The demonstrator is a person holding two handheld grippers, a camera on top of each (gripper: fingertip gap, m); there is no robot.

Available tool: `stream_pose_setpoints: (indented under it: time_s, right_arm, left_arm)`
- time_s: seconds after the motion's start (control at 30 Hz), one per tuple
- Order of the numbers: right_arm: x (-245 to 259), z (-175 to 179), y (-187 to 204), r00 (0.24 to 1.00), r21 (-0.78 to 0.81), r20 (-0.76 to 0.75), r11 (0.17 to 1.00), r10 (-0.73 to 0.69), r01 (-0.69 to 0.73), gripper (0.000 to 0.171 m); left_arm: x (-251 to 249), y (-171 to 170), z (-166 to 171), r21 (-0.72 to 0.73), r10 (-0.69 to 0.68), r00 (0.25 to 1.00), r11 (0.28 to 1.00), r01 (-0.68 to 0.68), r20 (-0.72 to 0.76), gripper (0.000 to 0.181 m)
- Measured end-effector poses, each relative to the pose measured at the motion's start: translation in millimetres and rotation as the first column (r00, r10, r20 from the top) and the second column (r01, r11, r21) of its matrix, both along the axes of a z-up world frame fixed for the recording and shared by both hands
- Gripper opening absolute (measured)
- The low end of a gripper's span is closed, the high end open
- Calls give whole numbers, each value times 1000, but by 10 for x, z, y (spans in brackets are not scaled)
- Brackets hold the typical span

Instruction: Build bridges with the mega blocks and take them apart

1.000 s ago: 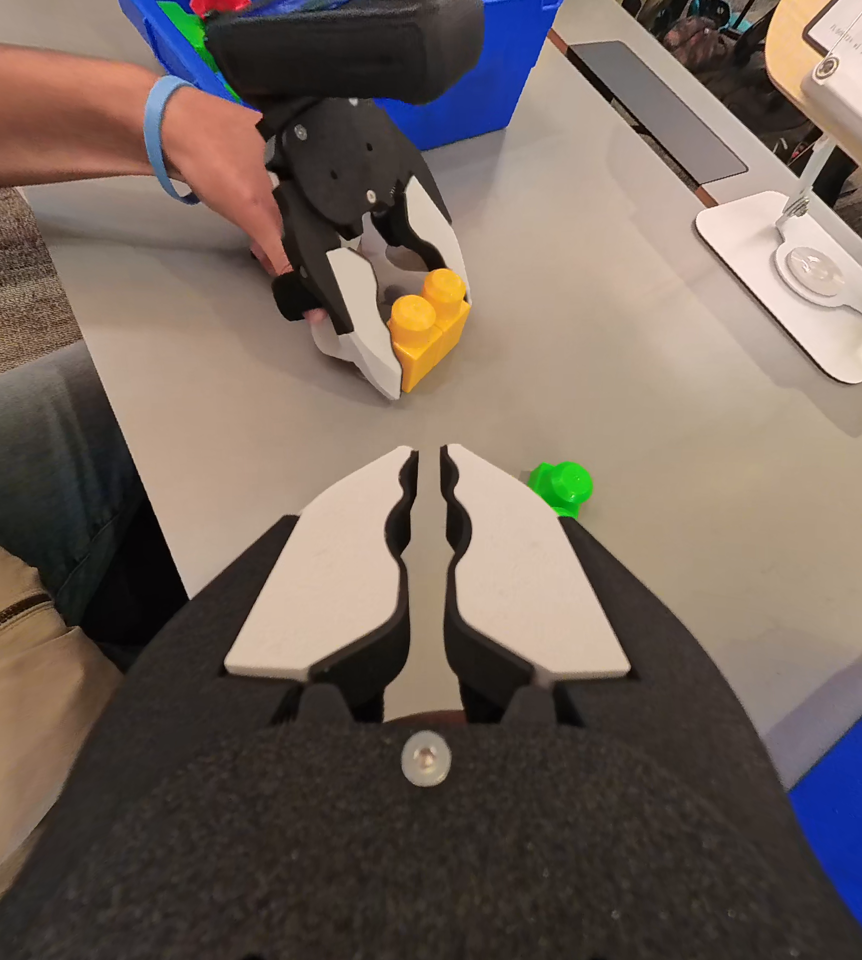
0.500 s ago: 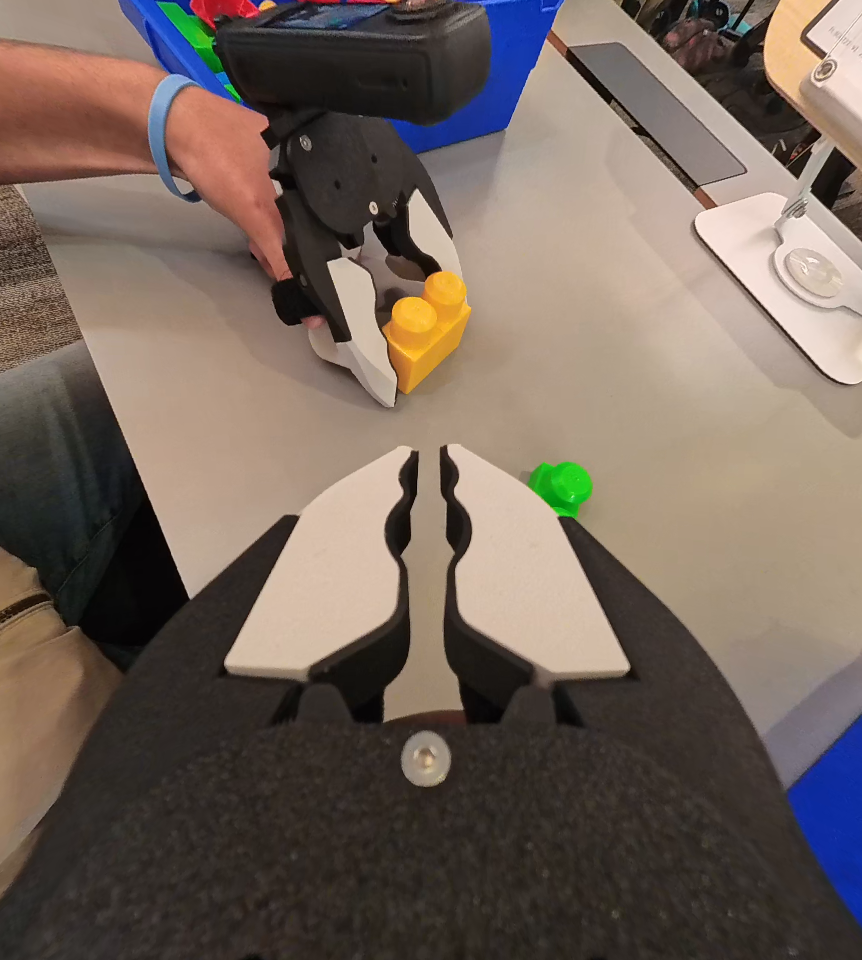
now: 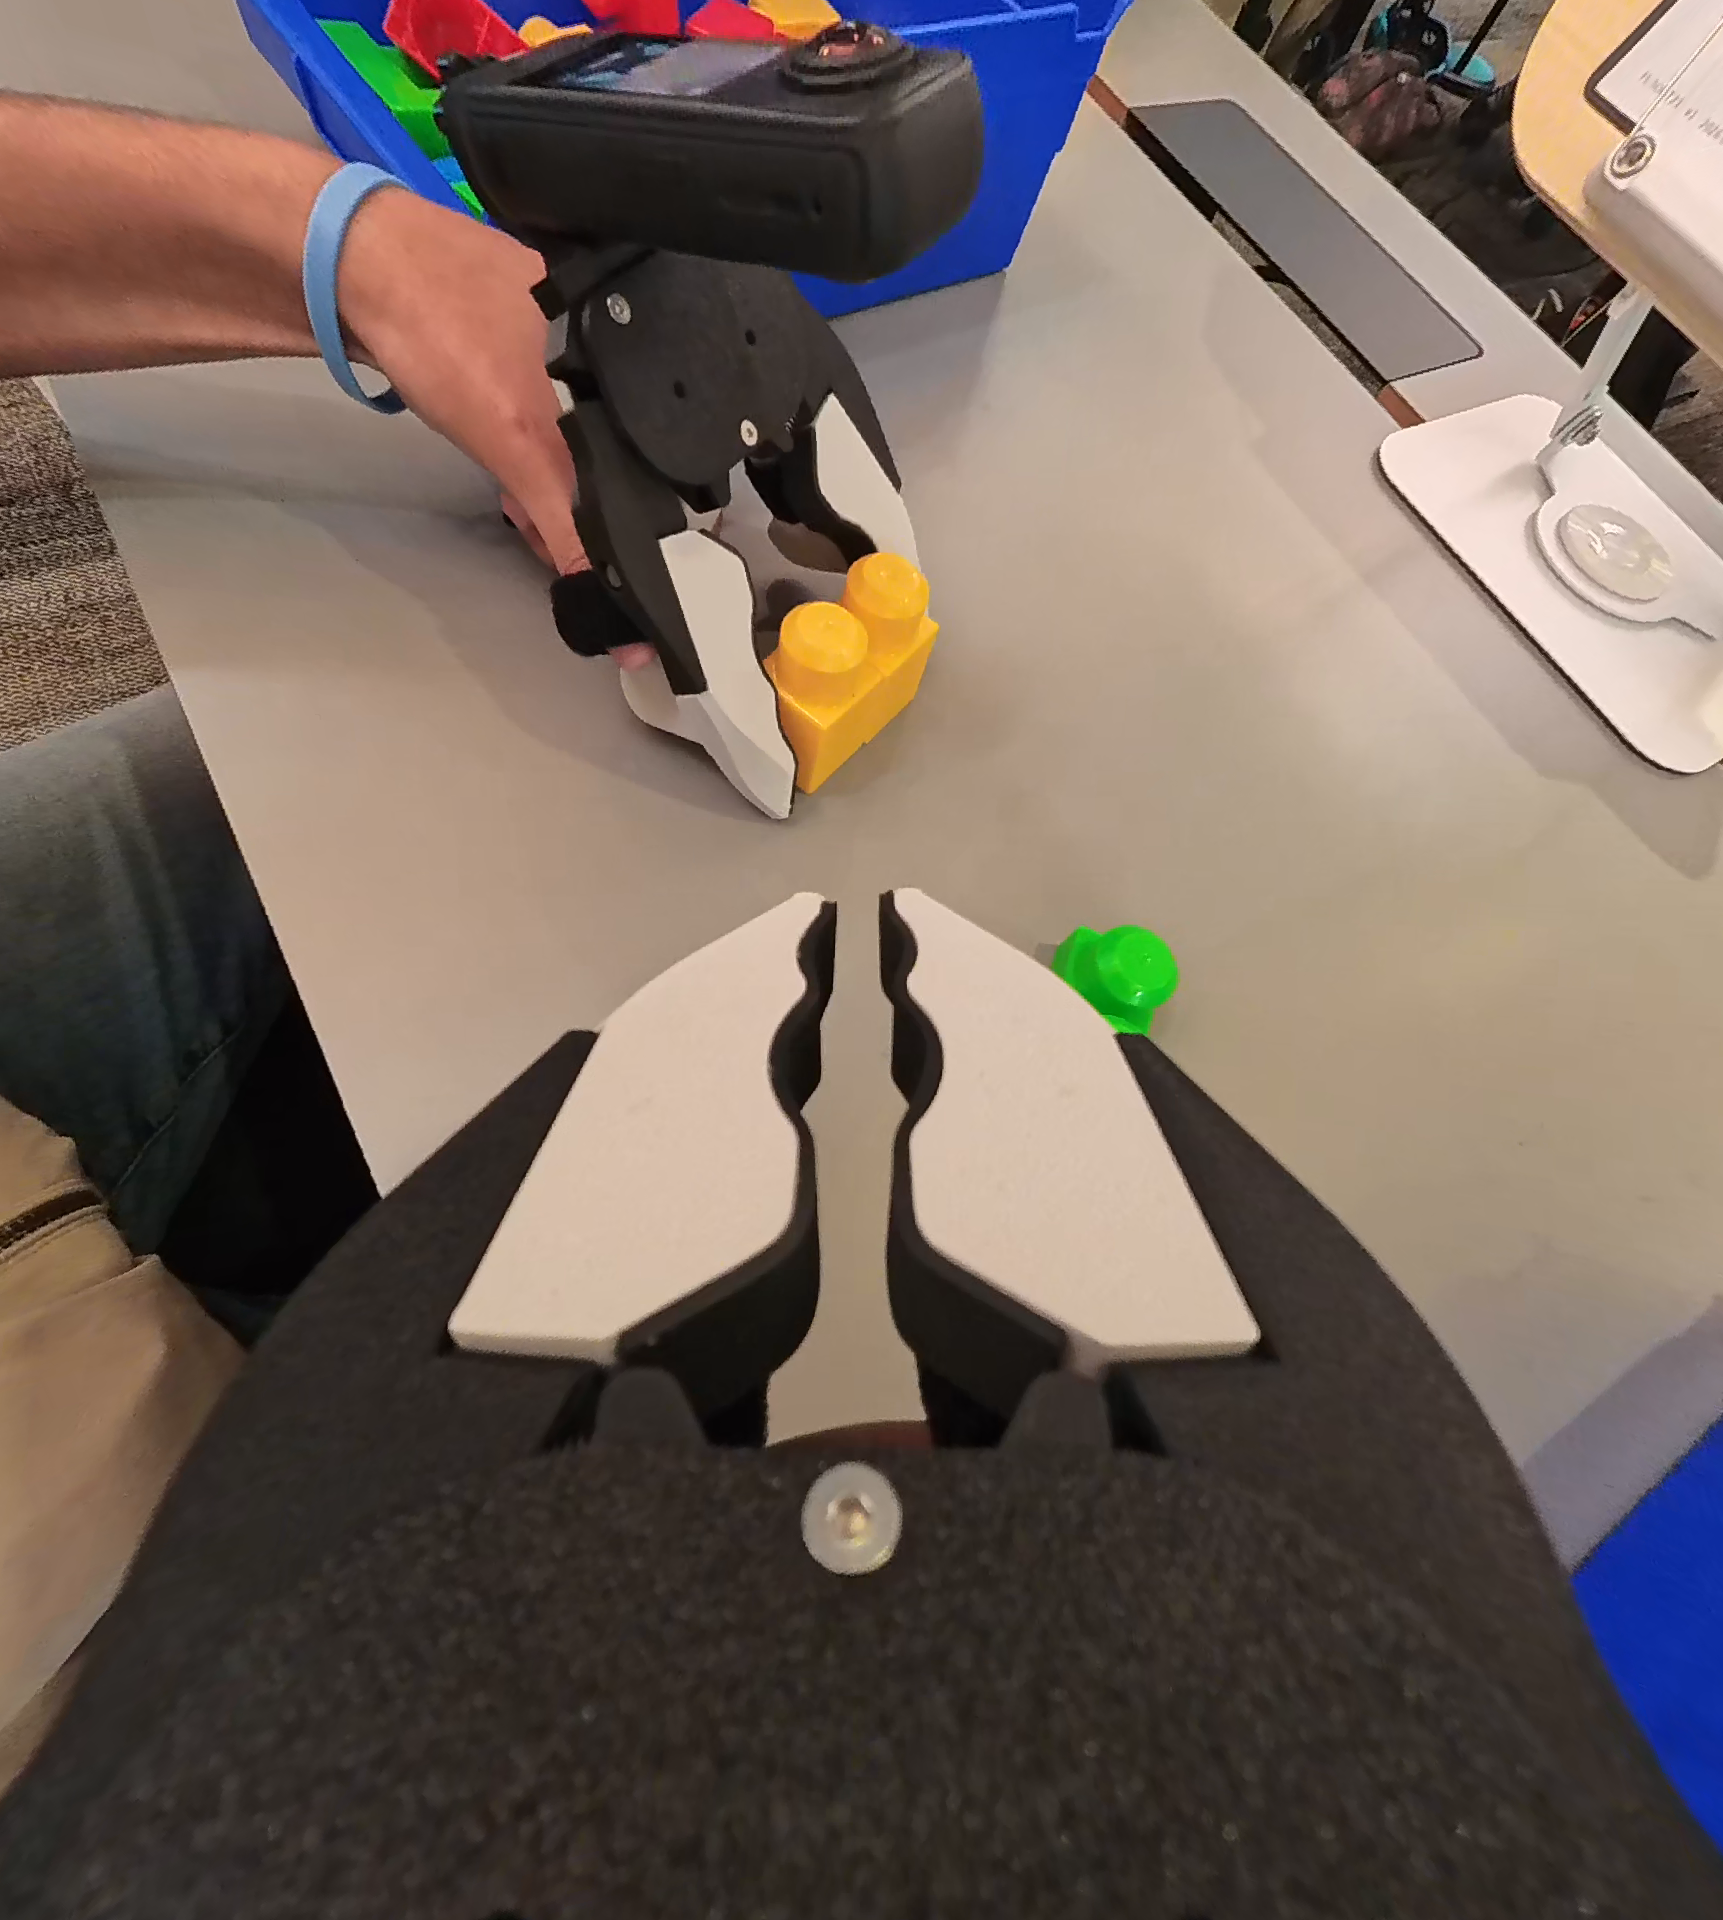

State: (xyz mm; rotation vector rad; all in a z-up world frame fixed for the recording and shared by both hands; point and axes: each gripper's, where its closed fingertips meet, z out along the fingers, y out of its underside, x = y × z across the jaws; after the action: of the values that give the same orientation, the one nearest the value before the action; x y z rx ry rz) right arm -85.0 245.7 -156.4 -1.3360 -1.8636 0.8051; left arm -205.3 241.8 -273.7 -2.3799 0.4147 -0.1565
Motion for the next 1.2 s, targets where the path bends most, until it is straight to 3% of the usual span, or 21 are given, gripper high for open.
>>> stream_pose_setpoints:
  time_s: [0.67, 0.9, 1.2]
  right_arm:
    - [-1, -9, 15, 1000, 2, 2, 1000, -7, 7, 7]
    - [7, -25, 120, 999, -6, 2, 999, -39, 39, 7]
    - [54, -22, 274, 997, 1, 6, 997, -79, 79, 8]
  left_arm:
    - [93, -25, 26, 49, -39, 998, 998, 41, -46, 88]
    - [84, -21, 112, 114, 1, 999, 993, 5, -52, 79]
    - [135, -84, 52, 72, 44, 997, 997, -39, -60, 79]
